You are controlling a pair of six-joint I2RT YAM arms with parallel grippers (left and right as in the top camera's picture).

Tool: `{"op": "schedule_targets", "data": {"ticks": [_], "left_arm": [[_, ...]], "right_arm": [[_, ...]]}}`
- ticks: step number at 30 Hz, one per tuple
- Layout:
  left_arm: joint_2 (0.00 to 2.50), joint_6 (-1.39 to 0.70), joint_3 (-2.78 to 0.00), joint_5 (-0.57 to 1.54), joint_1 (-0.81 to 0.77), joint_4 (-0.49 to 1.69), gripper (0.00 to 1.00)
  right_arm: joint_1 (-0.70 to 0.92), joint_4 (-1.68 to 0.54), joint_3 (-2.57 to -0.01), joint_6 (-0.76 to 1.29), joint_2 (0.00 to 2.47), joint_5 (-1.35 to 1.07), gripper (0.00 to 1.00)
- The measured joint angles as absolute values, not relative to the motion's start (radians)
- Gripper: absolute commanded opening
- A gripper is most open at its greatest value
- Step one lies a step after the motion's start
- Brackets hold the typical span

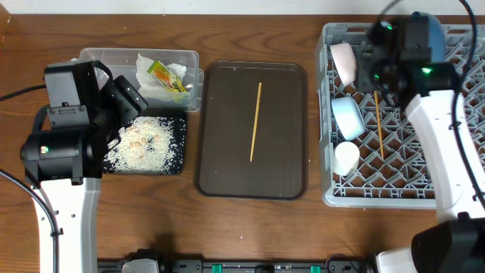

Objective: Sort waste into correct bins and load items into the dishwasher rack
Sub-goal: 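Reach the right gripper to the second chopstick and grasp it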

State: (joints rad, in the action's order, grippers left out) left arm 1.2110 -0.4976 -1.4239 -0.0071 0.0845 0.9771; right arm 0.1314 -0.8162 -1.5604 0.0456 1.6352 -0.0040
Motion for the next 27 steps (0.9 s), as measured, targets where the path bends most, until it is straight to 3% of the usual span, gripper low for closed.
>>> {"op": "schedule_targets", "data": {"ticks": [4, 8, 17, 27], "left_arm": [[1.211, -0.498, -1.424, -0.007, 0.084, 0.978, 0.88], [1.211, -0.498, -1.424, -0.007, 0.084, 0.978, 0.88], [1.211, -0.498, -1.424, -0.007, 0.084, 0.977, 0.88], [1.211, -0.498, -1.424, -0.007, 0.084, 0.977, 0.88]], "right_arm": [[0.291, -0.728, -1.568, 0.161, 1.641, -0.03, 0.55], [0.441, -0.68, -1.57, 0.283, 1.705, -0.012, 0.61], [0.608, -0.62, -1.568, 0.555, 2.066, 0.057, 0.48], [0.611, -0.595, -1.564, 0.637, 2.152, 0.068, 0.37]]}}
